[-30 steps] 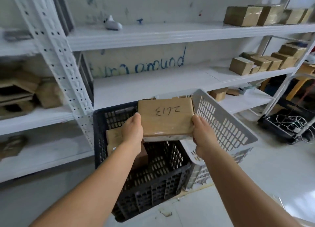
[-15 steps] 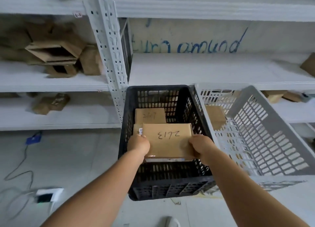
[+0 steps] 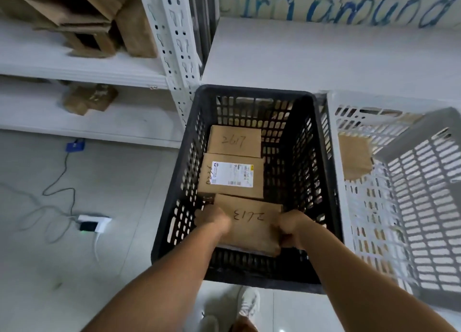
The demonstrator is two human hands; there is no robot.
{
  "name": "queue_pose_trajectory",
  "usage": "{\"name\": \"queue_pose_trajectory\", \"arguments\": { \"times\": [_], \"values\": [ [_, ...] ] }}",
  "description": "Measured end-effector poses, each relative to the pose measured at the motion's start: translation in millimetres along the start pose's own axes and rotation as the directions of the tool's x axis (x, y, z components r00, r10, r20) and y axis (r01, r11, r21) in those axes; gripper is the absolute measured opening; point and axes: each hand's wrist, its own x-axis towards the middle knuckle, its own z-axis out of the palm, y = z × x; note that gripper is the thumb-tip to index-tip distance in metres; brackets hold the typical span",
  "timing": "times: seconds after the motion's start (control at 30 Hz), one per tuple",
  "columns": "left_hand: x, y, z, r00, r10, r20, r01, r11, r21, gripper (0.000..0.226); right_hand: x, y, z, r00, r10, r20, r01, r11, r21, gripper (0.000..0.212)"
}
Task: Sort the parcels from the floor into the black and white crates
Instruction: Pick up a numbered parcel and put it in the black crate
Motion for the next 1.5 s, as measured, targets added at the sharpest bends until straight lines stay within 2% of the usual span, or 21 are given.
{"name": "queue_pose_trajectory", "arguments": {
  "times": [0.17,0.33,0.47,0.53,0.6,0.7,0.77,0.9,0.97,1.07,1.27,1.5],
  "values": [
    [12,-1,8,0.998,-0.053,0.033,0.053,0.998,0.026,0.053,24,-6,14,0.998,0.066,0.010,-0.065,0.996,-0.065,0.026],
    [20,-7,15,0.995,-0.031,0.092,0.035,0.998,-0.043,0.056,35,-14,28,0.998,0.065,-0.003,-0.065,0.975,-0.210,0.017],
    [16,-10,17,0.997,0.009,0.075,-0.007,1.000,-0.021,0.067,44,-13,40,0.999,0.036,0.010,-0.032,0.971,-0.237,0.034],
    [16,-10,18,0.995,0.021,0.096,-0.022,1.000,0.018,0.073,50,-11,49,0.999,0.033,0.018,-0.028,0.973,-0.230,0.034],
    [16,-10,17,0.991,0.041,0.126,-0.045,0.998,0.033,0.070,45,-14,60,0.999,0.022,0.024,-0.017,0.985,-0.172,0.031],
    [19,-8,15,0.980,0.082,0.180,-0.092,0.995,0.044,0.067,36,-19,68,1.000,0.014,0.016,-0.011,0.982,-0.189,0.034],
    [21,-10,13,0.981,0.100,0.165,-0.110,0.992,0.054,0.067,34,-20,68,1.000,0.019,0.012,-0.016,0.984,-0.176,0.037],
    [20,-12,9,0.986,0.118,0.121,-0.115,0.993,-0.034,0.049,27,-21,63,0.999,0.027,0.028,-0.021,0.982,-0.186,0.042],
    [17,-14,5,0.984,0.119,0.134,-0.107,0.990,-0.094,0.051,20,-23,60,0.999,-0.020,0.031,0.025,0.988,-0.155,0.037],
    [9,-14,-3,0.980,0.187,0.063,-0.174,0.970,-0.171,0.046,-1,-28,55,0.997,-0.081,-0.016,0.080,0.994,-0.070,0.028],
    [-26,-1,-21,0.927,0.375,-0.014,-0.362,0.882,-0.303,0.047,-54,-37,36,0.959,-0.224,-0.173,0.218,0.975,-0.049,0.037],
    [-81,7,-21,0.853,0.522,-0.012,-0.476,0.767,-0.430,0.045,-111,-9,10,0.887,-0.283,-0.365,0.357,0.922,0.152,0.039]
  ]
}}
